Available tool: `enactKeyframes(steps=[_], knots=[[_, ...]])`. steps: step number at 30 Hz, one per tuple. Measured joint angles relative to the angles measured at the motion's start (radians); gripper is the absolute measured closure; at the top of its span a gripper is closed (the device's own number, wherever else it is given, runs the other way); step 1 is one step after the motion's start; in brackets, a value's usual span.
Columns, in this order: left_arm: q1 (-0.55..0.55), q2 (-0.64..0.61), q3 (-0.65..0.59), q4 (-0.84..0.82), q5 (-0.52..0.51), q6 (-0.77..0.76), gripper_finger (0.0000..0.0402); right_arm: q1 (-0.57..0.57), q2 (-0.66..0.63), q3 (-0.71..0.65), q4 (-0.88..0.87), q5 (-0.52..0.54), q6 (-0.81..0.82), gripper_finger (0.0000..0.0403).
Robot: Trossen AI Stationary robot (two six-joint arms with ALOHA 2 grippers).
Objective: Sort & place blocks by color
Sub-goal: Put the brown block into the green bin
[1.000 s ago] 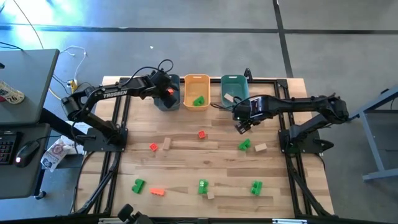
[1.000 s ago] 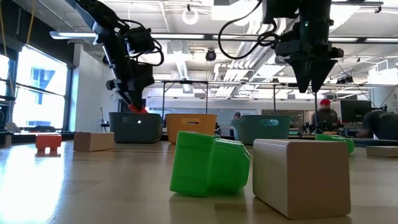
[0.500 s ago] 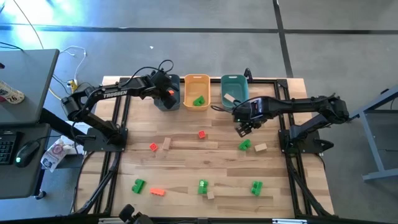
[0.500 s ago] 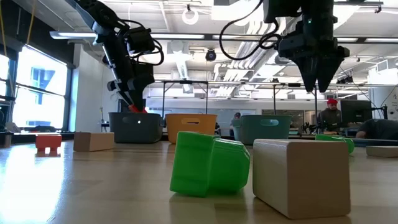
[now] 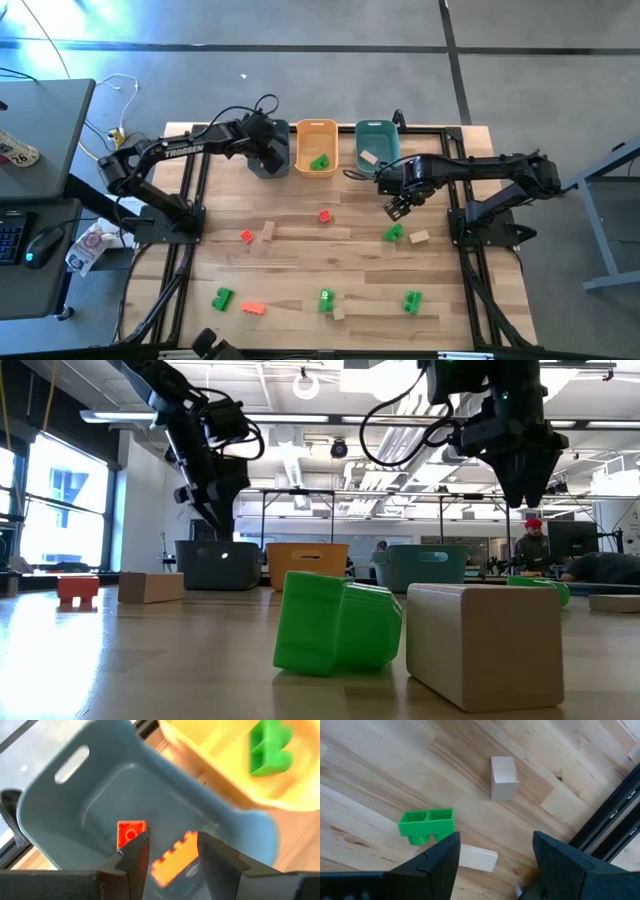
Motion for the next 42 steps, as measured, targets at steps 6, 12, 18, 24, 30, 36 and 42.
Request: enactKeyframes(steps=[6,12,18,24,30,36,42], knots=[[-0.009,-0.033,0.054,-0.019,0.118,-0.001,0.0254,0.000,0.000,0.000,-0.002,0.044,-0.026,0.0166],[-0.055,-0.057,0.074,-0.022,0.150,-0.001,0.0254,-0.026,0.000,0.000,0.013,0.077,-0.074,0.0166],[-0.114,-0.079,0.074,-0.044,0.176,-0.001,0.0254,-0.082,0.001,-0.004,0.050,0.078,-0.143,0.0166],[-0.162,-0.097,0.074,-0.071,0.174,0.000,0.0254,-0.113,0.001,-0.130,0.190,0.015,-0.197,0.0166],[-0.174,-0.097,0.074,-0.071,0.168,0.015,0.0254,-0.113,0.001,-0.209,0.291,0.023,-0.199,0.0166],[-0.174,-0.097,0.074,-0.071,0.168,0.016,0.0255,-0.113,0.001,-0.284,0.363,0.024,-0.195,0.0166],[-0.174,-0.097,0.074,-0.070,0.168,0.018,0.0255,-0.113,0.001,-0.383,0.473,0.051,-0.167,0.0166]])
